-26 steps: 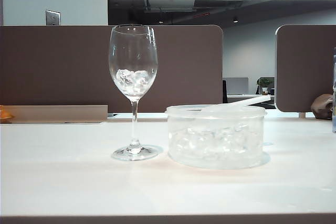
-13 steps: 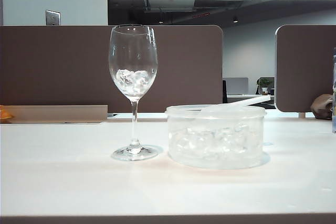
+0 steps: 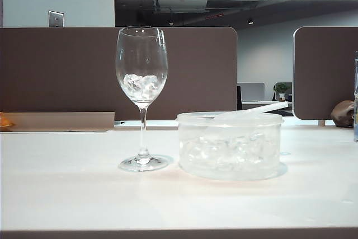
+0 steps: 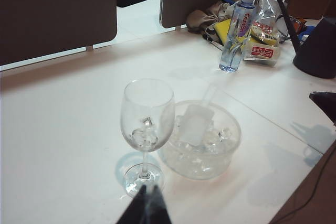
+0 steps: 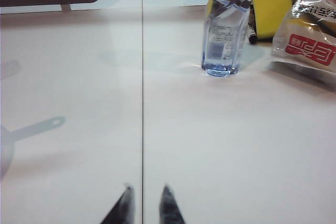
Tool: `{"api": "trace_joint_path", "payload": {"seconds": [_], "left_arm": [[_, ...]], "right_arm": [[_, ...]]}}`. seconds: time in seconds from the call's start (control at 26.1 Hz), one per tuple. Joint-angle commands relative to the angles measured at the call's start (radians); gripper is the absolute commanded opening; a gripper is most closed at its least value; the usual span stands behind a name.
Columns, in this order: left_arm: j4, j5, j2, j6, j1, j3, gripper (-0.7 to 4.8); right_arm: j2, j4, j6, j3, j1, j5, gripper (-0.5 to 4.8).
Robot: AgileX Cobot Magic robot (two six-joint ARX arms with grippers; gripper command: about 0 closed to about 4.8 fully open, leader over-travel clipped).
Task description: Pick up an ice shovel filled with ice cubes and pour the ice from the shovel into the glass.
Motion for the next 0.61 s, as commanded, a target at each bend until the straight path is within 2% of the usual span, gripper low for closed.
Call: {"api": "trace_joint_path", "payload": {"seconds": [0.04, 0.08, 0.61], "left_arm": [[0.007, 0.004, 0.000, 0.000, 0.000, 0.002, -0.05], [0.007, 0.004, 0.000, 0.000, 0.000, 0.002, -0.06], [0.007, 0.004, 0.000, 0.000, 0.000, 0.002, -0.05]], "right_arm": [[0.000, -0.012, -0.038, -0.008, -0.040, -0.090, 0.72], [0.000, -0.015, -0.059, -0.008, -0.059, -0.123, 0.72], [0.000, -0.014, -0.082, -0.007, -0.060, -0.120, 0.72]]}}
